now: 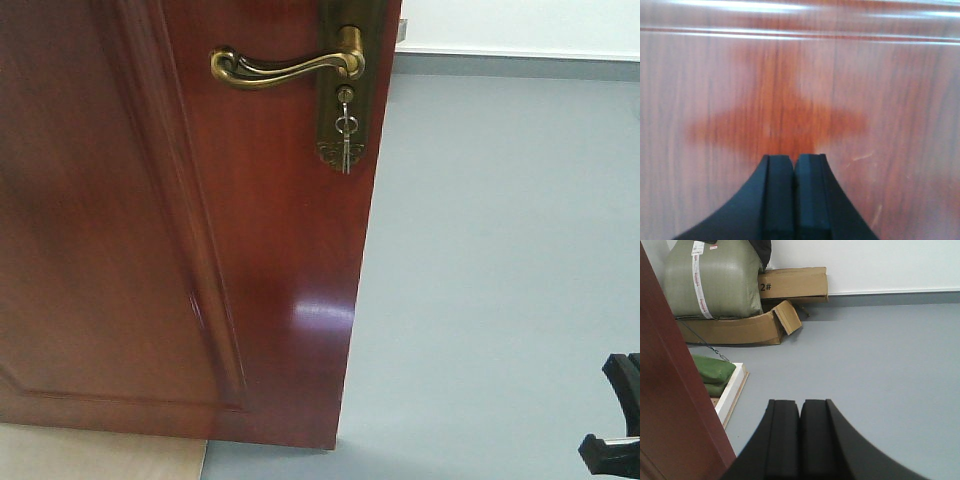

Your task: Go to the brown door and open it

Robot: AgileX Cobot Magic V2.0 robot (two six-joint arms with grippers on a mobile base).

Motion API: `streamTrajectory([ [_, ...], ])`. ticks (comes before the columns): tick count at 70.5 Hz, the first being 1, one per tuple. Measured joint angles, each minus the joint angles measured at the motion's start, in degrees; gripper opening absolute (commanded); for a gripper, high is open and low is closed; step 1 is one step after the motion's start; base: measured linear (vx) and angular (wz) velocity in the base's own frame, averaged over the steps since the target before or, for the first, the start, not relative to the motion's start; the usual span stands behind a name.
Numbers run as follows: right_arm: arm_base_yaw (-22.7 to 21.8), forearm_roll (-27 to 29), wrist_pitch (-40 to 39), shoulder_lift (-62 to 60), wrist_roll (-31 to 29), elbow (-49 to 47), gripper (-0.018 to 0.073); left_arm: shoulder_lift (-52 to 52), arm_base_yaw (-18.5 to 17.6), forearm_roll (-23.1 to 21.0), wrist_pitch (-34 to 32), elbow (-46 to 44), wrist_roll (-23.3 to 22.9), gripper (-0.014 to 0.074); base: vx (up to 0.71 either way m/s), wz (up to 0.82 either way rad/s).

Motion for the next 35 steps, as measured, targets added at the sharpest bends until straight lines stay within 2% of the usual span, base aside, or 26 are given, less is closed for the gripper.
streamTrajectory([
  [8,0.0,0.0,0.0,0.0,0.0,0.0,0.0,-4.7,0.0,0.1,-2.2,8.1,0.0,0.0017,0.0,0.0],
  [17,0.0,0.0,0.0,0.0,0.0,0.0,0.0,-12.0,0.6,0.1,-8.4,22.8,-1.3,0.0017,0.0,0.0],
  [30,0.0,0.0,0.0,0.0,0.0,0.0,0.0,-24.8,5.1,0.1,-19.1,44.8,-7.3,0.0017,0.0,0.0],
  [35,0.0,0.0,0.0,0.0,0.0,0.0,0.0,-30.0,7.0,0.1,-22.1,52.1,-8.4,0.0017,0.0,0.0],
])
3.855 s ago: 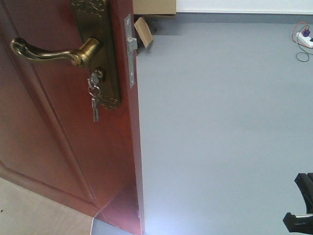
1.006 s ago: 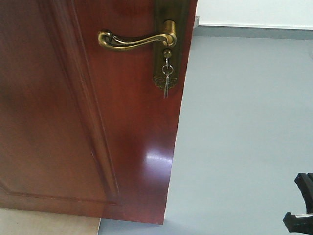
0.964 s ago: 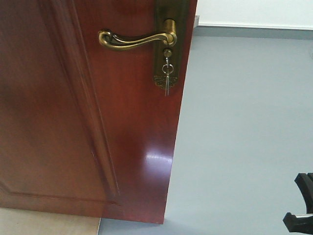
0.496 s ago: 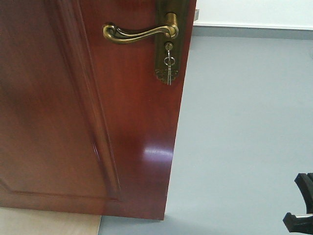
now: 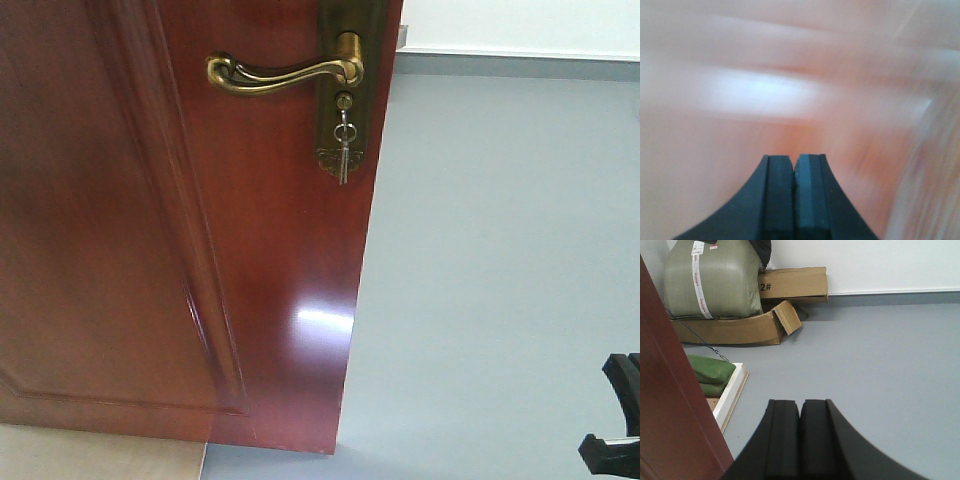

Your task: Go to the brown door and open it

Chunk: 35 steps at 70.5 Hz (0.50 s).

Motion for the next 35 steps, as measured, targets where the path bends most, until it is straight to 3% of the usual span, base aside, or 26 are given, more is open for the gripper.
streamTrajectory([
  [20,0.0,0.0,0.0,0.0,0.0,0.0,0.0,-20.4,6.4,0.0,-1.9,21.6,-0.6,0.0017,0.0,0.0],
  [35,0.0,0.0,0.0,0.0,0.0,0.0,0.0,-32.1,7.2,0.0,1.3,26.4,-0.9,0.0017,0.0,0.0],
])
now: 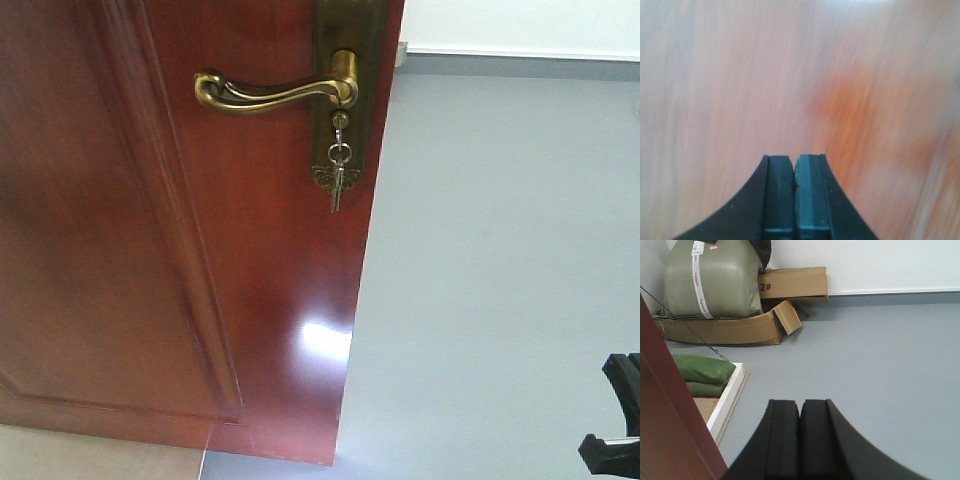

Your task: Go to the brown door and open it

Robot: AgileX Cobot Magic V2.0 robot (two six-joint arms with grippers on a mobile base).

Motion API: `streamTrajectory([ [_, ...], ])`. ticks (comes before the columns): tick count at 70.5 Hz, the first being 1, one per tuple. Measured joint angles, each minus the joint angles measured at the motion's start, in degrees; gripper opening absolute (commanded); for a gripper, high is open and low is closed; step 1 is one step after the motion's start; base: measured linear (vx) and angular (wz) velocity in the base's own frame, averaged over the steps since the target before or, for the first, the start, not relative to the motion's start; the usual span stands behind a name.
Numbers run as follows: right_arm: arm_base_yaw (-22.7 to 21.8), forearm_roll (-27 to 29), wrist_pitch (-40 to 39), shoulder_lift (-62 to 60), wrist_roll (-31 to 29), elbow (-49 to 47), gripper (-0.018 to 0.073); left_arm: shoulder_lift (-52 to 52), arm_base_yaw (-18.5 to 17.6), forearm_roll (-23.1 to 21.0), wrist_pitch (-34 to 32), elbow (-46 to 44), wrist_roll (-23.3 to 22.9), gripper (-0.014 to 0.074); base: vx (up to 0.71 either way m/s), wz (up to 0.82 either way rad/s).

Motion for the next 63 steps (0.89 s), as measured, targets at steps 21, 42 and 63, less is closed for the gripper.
streamTrajectory([
  [21,0.0,0.0,0.0,0.0,0.0,0.0,0.0,-3.6,0.0,0.0,16.1,0.1,-0.2,0.0017,0.0,0.0],
  [42,0.0,0.0,0.0,0.0,0.0,0.0,0.0,-3.6,0.0,0.0,16.9,0.2,-0.2,0.0017,0.0,0.0],
  [63,0.0,0.0,0.0,0.0,0.0,0.0,0.0,-3.6,0.0,0.0,16.9,0.2,-0.2,0.0017,0.0,0.0],
])
